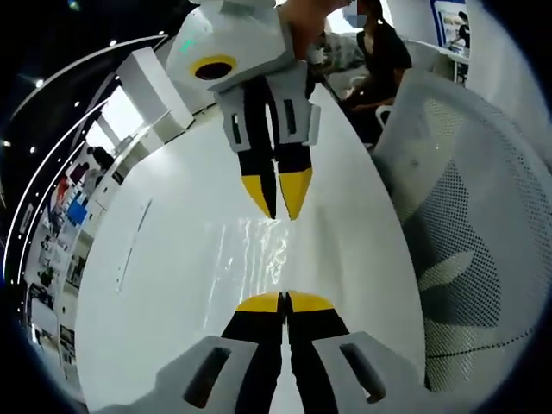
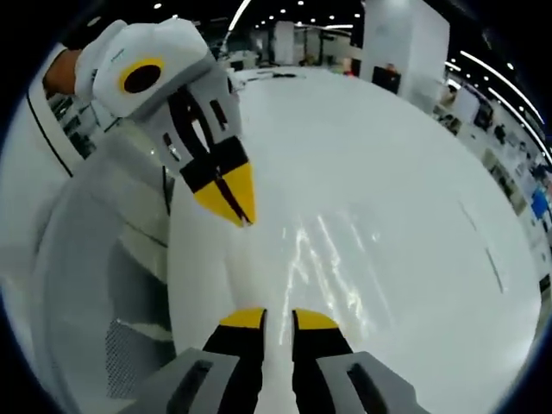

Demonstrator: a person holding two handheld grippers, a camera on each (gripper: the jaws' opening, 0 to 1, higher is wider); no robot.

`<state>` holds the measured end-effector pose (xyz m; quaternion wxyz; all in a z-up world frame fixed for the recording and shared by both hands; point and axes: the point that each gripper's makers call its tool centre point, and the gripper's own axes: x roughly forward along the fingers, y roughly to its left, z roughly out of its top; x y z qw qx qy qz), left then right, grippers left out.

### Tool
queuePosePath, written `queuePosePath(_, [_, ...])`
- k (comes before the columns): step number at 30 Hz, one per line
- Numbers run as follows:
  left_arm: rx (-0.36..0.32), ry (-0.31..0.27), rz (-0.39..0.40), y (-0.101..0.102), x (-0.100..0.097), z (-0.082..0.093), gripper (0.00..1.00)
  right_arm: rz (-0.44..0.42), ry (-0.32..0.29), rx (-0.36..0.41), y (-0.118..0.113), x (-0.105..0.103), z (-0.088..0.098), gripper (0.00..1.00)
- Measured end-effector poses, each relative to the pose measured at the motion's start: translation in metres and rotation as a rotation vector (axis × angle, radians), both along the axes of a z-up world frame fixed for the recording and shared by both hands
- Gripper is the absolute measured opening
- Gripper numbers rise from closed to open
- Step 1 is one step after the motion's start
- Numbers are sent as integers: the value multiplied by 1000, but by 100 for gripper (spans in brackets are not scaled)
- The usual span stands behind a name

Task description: Open the resealable bag by pulling the two sides of the seal apart until the entire bag opening is separated and visibly accessible.

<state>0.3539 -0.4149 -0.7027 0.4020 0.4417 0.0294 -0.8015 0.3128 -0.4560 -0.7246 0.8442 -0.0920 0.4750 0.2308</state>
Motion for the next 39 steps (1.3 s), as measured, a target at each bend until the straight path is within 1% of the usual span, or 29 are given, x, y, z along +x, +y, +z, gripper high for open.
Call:
queuePosePath(2, [-5,-8,-7,0,0,-1,0,-4,11,16,2,-2,-3,7])
queuePosePath(4, [0,3,-2,0,0,-3,0,-11,23,39,6,-4,-5,6])
queuePosePath(6, [-1,2,-7,2,0,-4,0,-15,31,50,8,-5,-7,6])
queuePosePath(8, [6,15,-8,3,-2,-6,0,-16,35,57,11,-5,-10,6])
queuePosePath(11, [12,29,-10,5,-3,-7,0,-34,50,90,16,-6,-13,5])
queuePosePath(13, [12,31,-10,6,-3,-7,0,-34,47,104,19,-5,-14,3])
queuePosePath(15, [14,33,-8,6,-3,-7,0,-29,47,103,21,-6,-15,0])
queuePosePath(19, [23,39,-8,8,-3,-9,0,-17,46,99,23,-6,-16,0])
queuePosePath(24, [4,36,-6,6,-1,-6,0,-22,55,106,25,-6,-15,0])
queuePosePath(28, [-23,24,-18,2,-1,-1,5,-28,65,97,25,-4,-14,0])
queuePosePath(32, [-37,31,-27,-2,-5,3,9,-38,70,86,24,2,-11,0])
queuePosePath(39, [-47,25,-71,-4,-16,5,8,-35,66,70,24,10,-6,0])
